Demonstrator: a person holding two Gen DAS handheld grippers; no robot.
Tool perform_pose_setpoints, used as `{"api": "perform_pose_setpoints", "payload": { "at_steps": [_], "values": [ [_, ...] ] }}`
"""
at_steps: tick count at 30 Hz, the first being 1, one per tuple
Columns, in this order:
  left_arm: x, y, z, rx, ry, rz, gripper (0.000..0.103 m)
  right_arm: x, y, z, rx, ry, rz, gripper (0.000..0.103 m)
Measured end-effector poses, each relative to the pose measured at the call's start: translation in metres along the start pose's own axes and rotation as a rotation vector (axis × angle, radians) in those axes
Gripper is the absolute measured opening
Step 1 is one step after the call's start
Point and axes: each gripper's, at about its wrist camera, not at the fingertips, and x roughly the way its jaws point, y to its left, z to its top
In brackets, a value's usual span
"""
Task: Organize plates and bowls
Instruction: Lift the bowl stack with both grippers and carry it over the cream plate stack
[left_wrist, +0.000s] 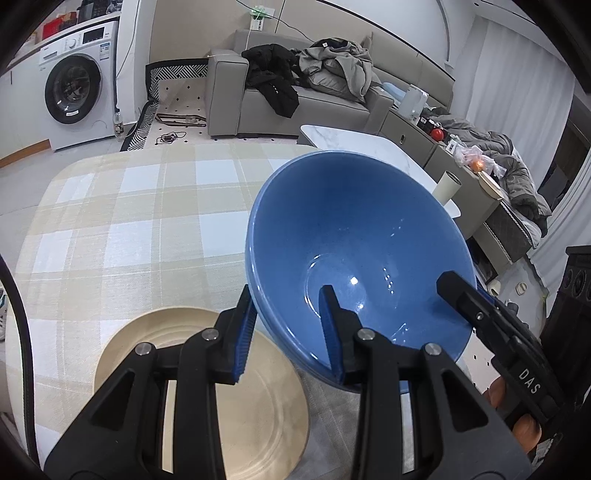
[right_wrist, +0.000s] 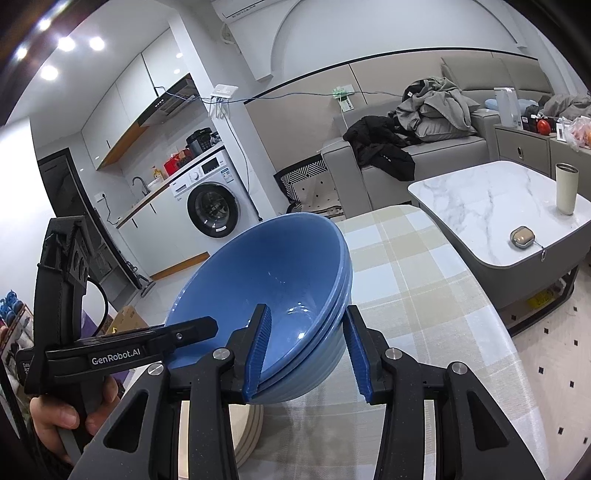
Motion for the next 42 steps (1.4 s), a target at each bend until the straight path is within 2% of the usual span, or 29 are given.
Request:
{"api": "perform_pose_setpoints", "payload": {
  "at_steps": [29, 42],
  "values": [
    [-0.091, 0.028, -0.034, -0.050, -0.065, 0.081, 0.031, -0.008, 0.058, -0.010, -0.080, 0.026, 0.124, 0.042],
    [-0.111, 0.062, -0.060, -0.106, -0.075, 0.120, 0.031, 0.005, 0.084, -0.024, -0.117, 0.069, 0.167, 0.041]
  ]
}}
